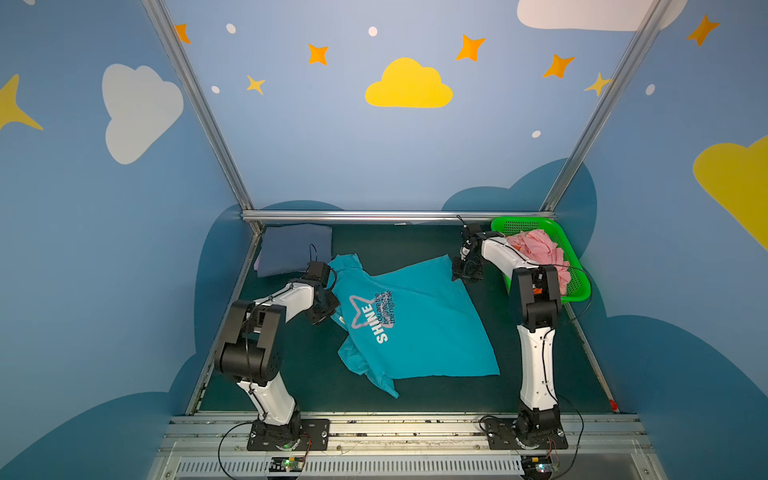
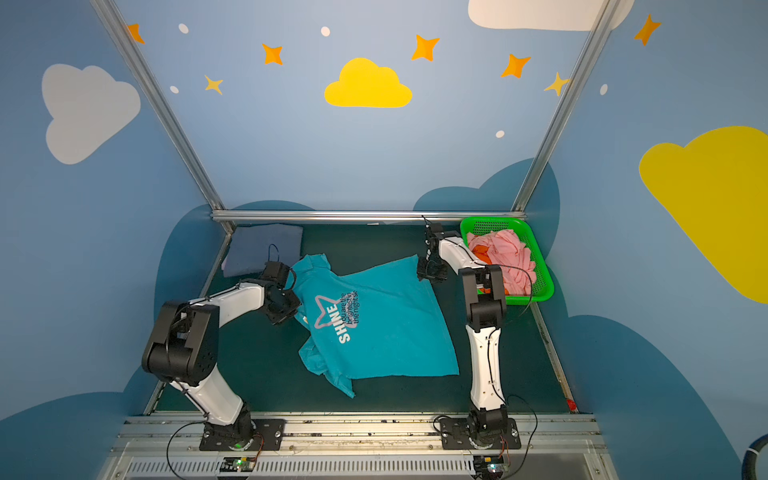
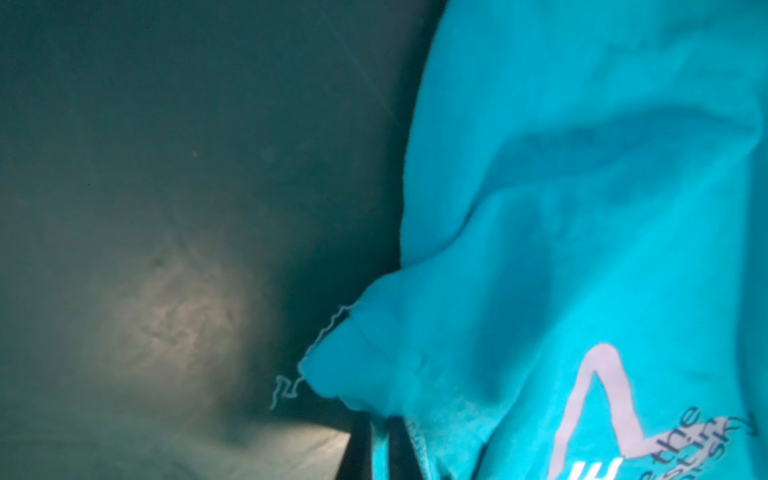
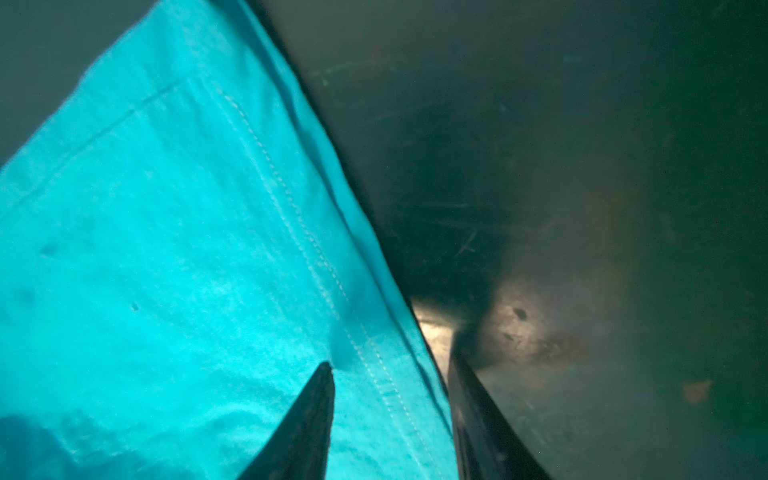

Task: Fold and stack the t-shirts
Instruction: 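Grasp the teal shirt's edges with both grippers, adjusting the left gripper's hold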

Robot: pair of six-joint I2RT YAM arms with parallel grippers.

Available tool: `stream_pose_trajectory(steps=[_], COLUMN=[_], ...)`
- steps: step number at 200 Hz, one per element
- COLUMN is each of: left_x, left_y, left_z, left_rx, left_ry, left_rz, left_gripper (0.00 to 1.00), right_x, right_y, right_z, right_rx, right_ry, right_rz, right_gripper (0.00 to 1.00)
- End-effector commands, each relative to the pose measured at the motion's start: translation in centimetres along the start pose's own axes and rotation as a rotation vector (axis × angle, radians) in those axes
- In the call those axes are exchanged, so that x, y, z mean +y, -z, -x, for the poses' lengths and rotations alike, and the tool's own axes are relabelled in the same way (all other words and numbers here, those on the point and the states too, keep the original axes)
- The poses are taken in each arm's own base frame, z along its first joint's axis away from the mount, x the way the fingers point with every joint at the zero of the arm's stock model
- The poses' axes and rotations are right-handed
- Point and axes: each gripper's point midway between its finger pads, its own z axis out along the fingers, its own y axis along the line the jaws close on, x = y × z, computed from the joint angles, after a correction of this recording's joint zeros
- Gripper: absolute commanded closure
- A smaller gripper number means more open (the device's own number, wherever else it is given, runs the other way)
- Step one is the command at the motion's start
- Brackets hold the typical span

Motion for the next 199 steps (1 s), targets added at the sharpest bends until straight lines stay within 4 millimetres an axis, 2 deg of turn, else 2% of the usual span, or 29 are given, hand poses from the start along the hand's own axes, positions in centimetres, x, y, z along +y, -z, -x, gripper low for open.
stream_pose_trajectory(steps=[1, 35, 77, 90, 101, 123, 163, 171, 184, 199], left_x=[1.2, 2.4, 4.8, 4.9, 4.8, 4.1, 4.1, 4.4, 4.6, 4.3], left_y=[-0.8, 1.8, 5.4, 6.0, 6.2, 6.0, 4.7, 4.7, 5.2, 6.6], left_z=[-0.9, 0.7, 4.4, 5.5, 6.6, 8.3, 9.7, 9.7, 9.5, 8.8], left_rx=[0.037, -0.012, -0.084, -0.095, -0.106, -0.102, -0.086, -0.081, -0.084, -0.116], left_ry=[-0.029, -0.031, 0.05, 0.086, 0.108, 0.109, 0.103, 0.107, 0.107, 0.073], left_rz=[0.07, 0.128, 0.14, 0.116, 0.096, 0.095, 0.162, 0.185, 0.195, 0.206], left_gripper=[0.96, 0.96, 0.96, 0.96, 0.96, 0.96, 0.96, 0.91, 0.68, 0.52], right_x=[0.0, -0.4, -1.0, -0.9, -0.9, -1.1, -2.7, -3.1, -3.4, -3.5], right_y=[0.9, 0.8, 0.4, 0.2, 0.1, -0.1, 0.7, 0.9, 1.5, 2.0], right_z=[-0.8, -1.0, -1.7, -1.9, -2.1, -2.4, -2.3, -2.2, -2.0, -1.9], right_rx=[0.016, 0.019, 0.033, 0.039, 0.045, 0.057, 0.034, 0.026, 0.011, -0.005], right_ry=[-0.002, 0.002, -0.001, -0.003, -0.004, -0.008, -0.05, -0.059, -0.066, -0.065], right_rz=[-0.008, -0.026, -0.036, -0.032, -0.028, -0.026, -0.065, -0.072, -0.073, -0.078], right_gripper=[0.55, 0.56, 0.57, 0.62, 0.7, 1.0, 1.0, 1.0, 1.0, 1.0])
